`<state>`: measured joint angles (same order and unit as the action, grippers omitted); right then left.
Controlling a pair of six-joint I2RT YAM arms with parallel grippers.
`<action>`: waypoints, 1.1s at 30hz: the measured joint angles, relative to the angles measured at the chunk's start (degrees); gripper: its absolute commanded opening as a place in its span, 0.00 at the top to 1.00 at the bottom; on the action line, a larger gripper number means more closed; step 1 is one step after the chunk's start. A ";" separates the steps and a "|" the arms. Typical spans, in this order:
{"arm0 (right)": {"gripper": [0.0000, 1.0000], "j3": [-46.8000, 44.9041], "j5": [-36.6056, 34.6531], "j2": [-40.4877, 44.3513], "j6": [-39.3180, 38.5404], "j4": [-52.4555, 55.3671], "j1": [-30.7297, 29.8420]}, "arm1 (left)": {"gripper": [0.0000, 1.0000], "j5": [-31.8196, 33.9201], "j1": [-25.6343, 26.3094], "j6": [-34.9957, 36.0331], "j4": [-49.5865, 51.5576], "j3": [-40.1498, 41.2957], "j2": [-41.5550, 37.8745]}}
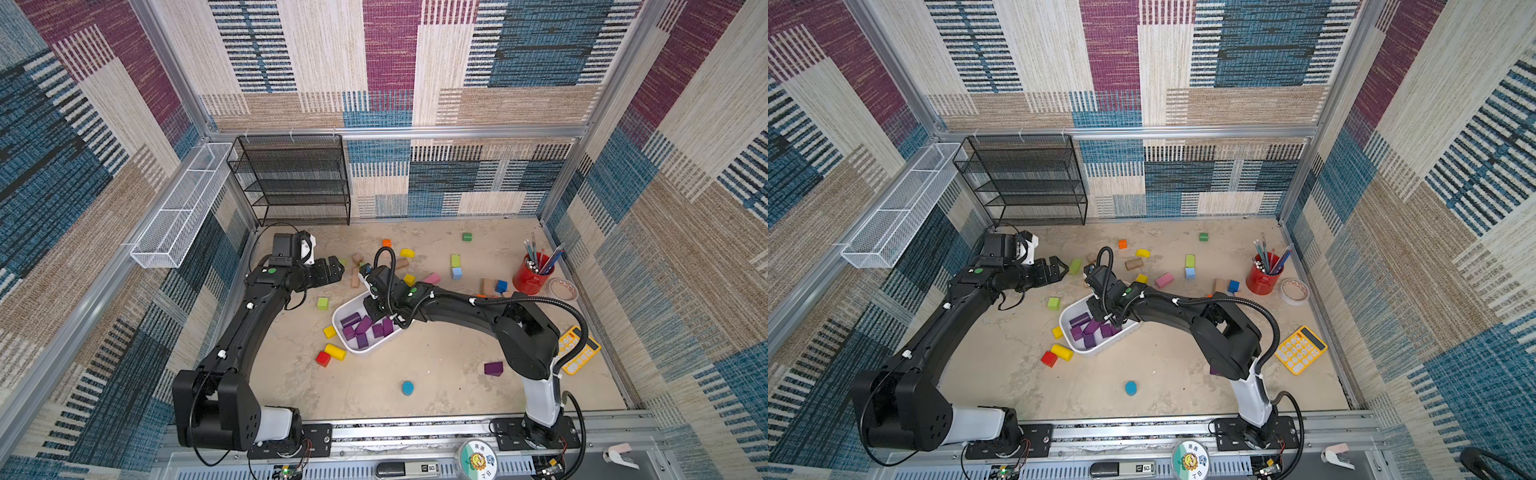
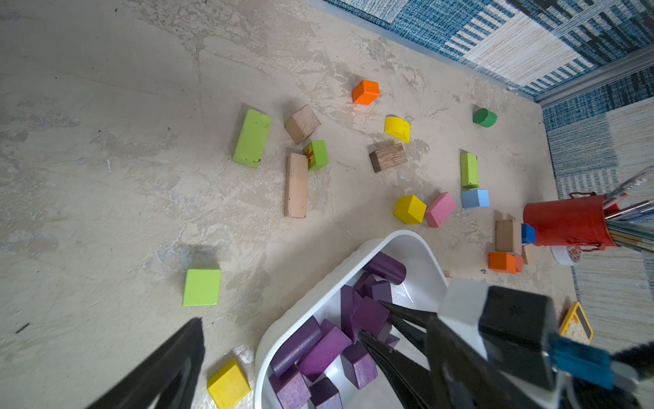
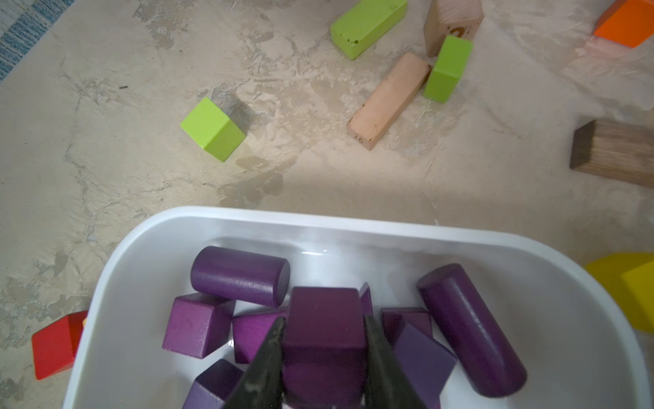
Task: Pick purple bricks into the storage bin
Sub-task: Place the building block in the storage box.
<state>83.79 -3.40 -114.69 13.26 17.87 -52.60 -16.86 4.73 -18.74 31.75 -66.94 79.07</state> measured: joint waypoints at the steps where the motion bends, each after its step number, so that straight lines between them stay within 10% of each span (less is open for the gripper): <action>1: 0.72 -0.20 0.00 -0.22 0.02 -0.55 0.00 | 0.02 -0.02 -0.11 -0.28 0.00 0.00 0.07; 33: 0.67 -1.07 -2.14 -5.57 1.31 -6.01 -0.63 | 0.02 -1.53 -0.85 -0.83 -0.26 0.00 0.35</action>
<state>82.72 -5.54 -120.27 14.57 11.86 -53.23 -18.39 3.88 -19.57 31.48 -66.94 79.42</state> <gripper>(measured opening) 0.329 0.976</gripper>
